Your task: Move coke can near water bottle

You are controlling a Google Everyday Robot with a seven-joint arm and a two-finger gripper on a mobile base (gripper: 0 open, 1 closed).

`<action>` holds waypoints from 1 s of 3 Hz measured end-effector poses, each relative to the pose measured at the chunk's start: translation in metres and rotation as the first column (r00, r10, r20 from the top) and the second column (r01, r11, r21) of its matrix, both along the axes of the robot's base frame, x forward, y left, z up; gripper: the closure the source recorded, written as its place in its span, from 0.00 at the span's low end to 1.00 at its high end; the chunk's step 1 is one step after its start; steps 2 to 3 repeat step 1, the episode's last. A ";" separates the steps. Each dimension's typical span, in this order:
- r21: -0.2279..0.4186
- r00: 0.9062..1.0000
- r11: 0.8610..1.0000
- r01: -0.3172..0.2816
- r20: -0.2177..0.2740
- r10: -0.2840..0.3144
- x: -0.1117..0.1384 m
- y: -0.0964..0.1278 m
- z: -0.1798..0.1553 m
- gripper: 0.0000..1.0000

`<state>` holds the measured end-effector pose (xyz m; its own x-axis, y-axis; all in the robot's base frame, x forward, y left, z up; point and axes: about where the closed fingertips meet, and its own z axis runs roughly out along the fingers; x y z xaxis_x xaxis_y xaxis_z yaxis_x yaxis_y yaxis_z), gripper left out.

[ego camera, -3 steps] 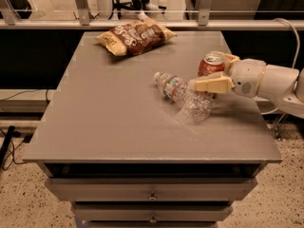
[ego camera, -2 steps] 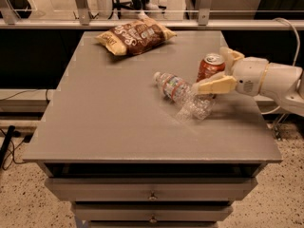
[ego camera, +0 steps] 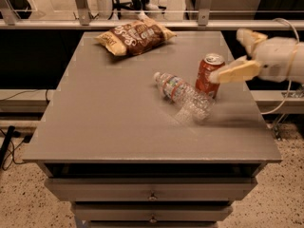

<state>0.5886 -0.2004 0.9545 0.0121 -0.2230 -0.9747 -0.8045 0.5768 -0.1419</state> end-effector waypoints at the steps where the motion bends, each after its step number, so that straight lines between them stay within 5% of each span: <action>1: -0.027 0.999 0.999 -0.023 0.032 0.024 -0.011 -0.015 0.027 0.00; 3: -0.027 0.999 0.999 -0.023 0.032 0.024 -0.011 -0.015 0.027 0.00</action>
Offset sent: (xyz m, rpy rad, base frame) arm 0.0000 0.0000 0.0000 0.0000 0.0000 0.0000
